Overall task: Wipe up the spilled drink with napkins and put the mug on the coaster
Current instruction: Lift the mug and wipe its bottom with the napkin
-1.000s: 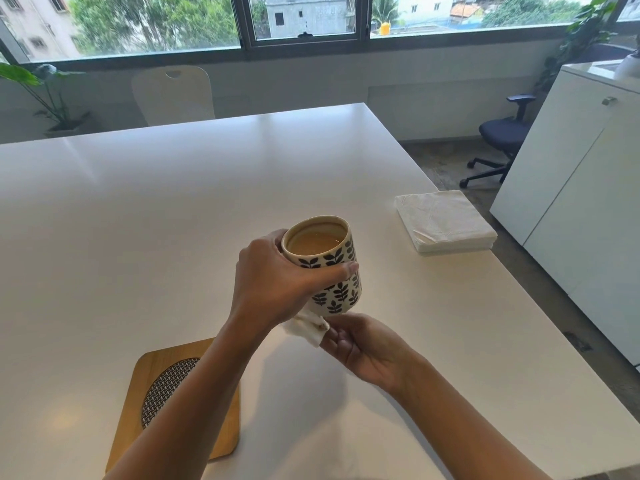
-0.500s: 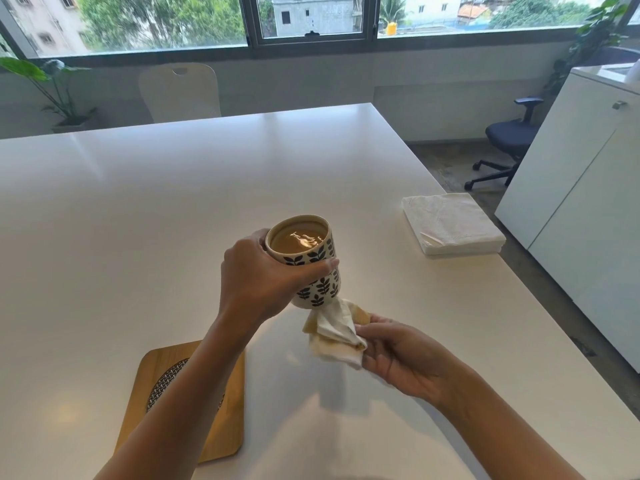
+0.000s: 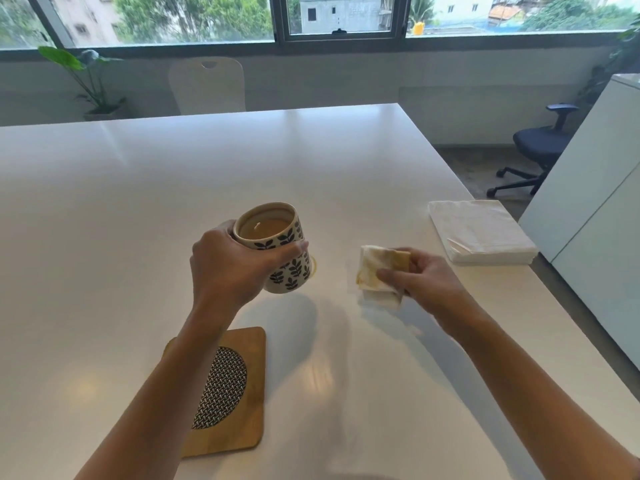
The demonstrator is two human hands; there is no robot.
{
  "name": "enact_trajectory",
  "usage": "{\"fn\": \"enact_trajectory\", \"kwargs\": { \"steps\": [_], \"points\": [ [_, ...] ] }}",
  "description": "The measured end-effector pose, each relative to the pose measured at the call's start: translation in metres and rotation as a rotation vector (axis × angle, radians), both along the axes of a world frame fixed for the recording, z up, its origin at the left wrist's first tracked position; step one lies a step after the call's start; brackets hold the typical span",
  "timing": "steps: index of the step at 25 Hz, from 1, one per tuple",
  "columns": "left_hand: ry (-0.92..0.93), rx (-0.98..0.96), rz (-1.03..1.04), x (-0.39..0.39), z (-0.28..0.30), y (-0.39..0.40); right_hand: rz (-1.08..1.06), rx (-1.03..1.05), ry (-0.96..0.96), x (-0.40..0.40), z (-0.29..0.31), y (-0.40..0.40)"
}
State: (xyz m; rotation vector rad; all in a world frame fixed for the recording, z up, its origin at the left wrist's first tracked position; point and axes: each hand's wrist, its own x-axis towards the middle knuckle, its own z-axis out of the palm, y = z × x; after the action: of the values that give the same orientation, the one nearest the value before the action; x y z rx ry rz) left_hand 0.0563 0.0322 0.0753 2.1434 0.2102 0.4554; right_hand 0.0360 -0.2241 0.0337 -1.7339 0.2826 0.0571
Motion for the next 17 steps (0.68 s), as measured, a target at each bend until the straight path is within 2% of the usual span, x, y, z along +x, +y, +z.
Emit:
{"fn": "enact_trajectory", "kwargs": {
  "steps": [3, 6, 10, 15, 17],
  "points": [
    [0.0, -0.001, 0.059, 0.004, 0.002, 0.018, -0.059, -0.549, -0.274, 0.038, -0.007, 0.027],
    [0.008, 0.013, 0.089, 0.006, 0.001, 0.03, -0.003, -0.81, -0.377, 0.071, -0.027, 0.066],
    [0.032, 0.017, 0.12, 0.007, -0.005, 0.042, 0.181, -0.842, -0.401, 0.104, -0.056, 0.103],
    [0.039, 0.032, 0.129, 0.008, -0.01, 0.052, 0.21, -0.84, -0.405, 0.129, -0.068, 0.12],
    [0.044, 0.031, 0.138, 0.011, -0.012, 0.055, 0.264, -0.753, -0.368, 0.127, -0.067, 0.118]
  ]
}}
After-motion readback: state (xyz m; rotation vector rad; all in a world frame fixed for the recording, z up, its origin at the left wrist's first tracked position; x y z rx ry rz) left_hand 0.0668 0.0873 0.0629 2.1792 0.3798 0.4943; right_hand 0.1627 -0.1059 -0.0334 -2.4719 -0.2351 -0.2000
